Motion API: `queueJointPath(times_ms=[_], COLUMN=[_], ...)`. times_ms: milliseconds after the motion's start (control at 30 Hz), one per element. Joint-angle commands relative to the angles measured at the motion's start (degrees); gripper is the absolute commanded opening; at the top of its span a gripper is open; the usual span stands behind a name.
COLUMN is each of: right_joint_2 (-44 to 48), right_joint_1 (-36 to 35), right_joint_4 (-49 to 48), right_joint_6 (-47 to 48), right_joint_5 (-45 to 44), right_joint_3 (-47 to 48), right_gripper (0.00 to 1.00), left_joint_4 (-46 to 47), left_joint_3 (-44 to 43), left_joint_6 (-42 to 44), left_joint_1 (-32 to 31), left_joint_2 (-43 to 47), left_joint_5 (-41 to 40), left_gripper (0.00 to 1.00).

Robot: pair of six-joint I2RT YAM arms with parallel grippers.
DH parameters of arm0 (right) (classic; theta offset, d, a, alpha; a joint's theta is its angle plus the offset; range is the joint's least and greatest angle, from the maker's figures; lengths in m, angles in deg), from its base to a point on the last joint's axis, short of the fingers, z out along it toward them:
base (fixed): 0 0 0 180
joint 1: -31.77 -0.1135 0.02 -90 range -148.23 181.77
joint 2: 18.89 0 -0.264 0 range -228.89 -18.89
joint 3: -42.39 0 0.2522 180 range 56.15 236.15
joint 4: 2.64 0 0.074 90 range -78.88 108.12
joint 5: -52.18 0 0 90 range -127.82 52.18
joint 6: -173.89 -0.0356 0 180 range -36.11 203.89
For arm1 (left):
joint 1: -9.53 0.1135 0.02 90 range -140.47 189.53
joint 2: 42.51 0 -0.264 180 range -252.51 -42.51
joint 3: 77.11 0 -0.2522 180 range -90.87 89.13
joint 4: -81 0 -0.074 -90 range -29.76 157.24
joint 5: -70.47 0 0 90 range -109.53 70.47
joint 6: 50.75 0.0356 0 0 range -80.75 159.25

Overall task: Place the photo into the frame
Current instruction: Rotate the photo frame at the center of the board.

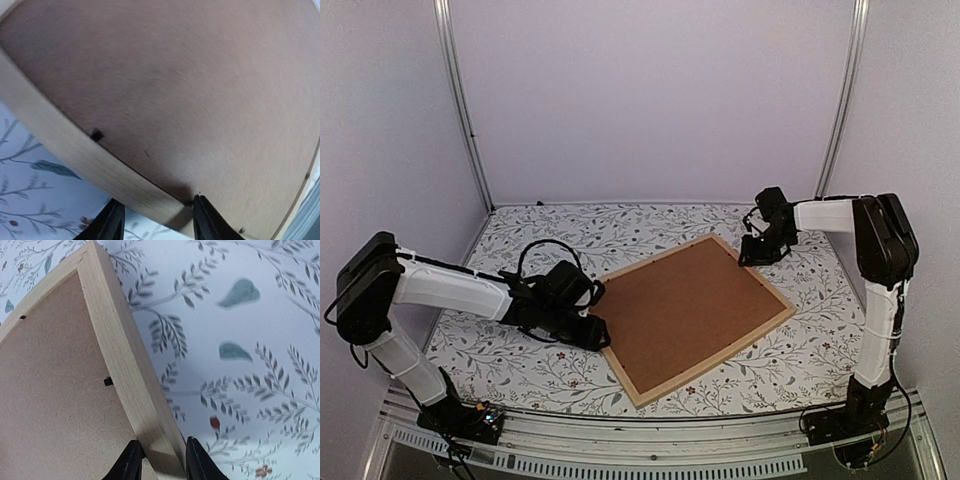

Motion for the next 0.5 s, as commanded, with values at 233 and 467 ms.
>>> queueJointPath(times_ms=[233,467], right_joint_2=[-0.9,15.4], right_joint_1=[0.1,0.1], right_joint_4=[0.8,0.9], right_joint_6=[-0.1,-3.9], right_joint_5=[-13.4,-8.7], right_joint_3=[9.3,-5.0], right_gripper=[0.64,0.80], left_joint_4=[-10.6,-6.3], left_joint_3=[-6.7,-13.9], left_joint_6=[10.4,17.9], left_joint_1=[-4.0,6.2], left_joint_2=[9.0,2.0], left_joint_5=[-5.2,-2.1], left_gripper=[0.91,1.00])
